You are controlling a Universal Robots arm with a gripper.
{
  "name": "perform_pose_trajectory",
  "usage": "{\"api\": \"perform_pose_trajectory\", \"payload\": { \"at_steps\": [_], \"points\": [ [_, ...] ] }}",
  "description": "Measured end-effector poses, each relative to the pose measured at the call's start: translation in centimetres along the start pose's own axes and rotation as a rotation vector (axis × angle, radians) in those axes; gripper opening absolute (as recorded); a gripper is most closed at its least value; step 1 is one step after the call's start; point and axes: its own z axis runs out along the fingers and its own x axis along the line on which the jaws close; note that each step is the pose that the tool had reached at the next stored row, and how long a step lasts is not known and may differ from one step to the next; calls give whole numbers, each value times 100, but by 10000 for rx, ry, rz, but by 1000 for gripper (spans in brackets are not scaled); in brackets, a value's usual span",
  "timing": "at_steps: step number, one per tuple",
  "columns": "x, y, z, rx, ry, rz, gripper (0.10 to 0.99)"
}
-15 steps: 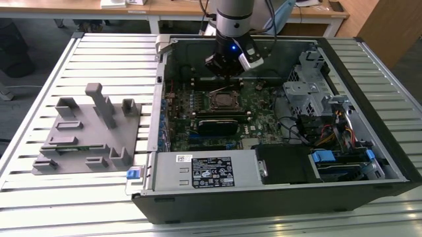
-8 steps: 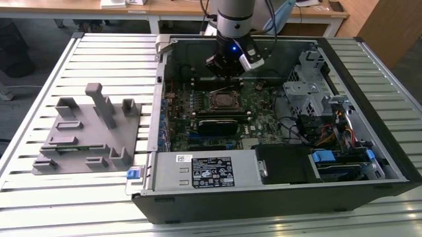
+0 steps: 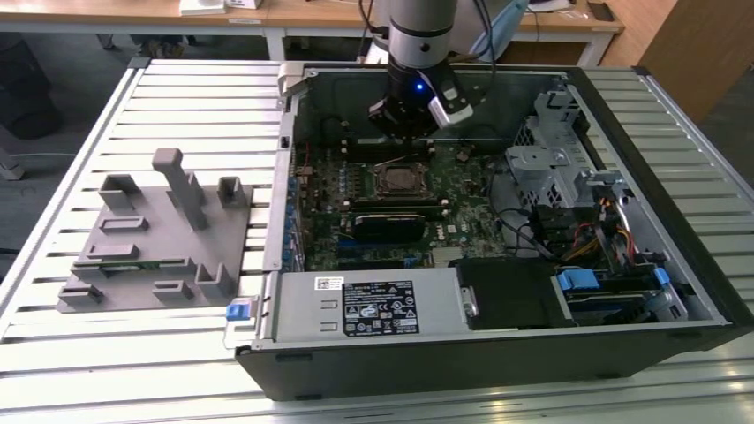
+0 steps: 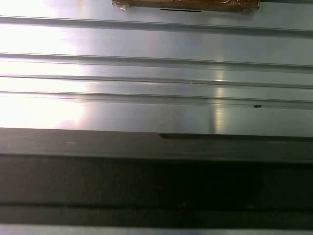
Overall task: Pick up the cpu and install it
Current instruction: 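Install the first cpu locking lever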
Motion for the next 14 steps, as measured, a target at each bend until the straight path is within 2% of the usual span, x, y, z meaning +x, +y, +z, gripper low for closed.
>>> {"api": "perform_pose_trajectory", "payload": {
  "at_steps": [14],
  "points": [
    [-12,-5,71,10,12,-1,106]
  ]
}}
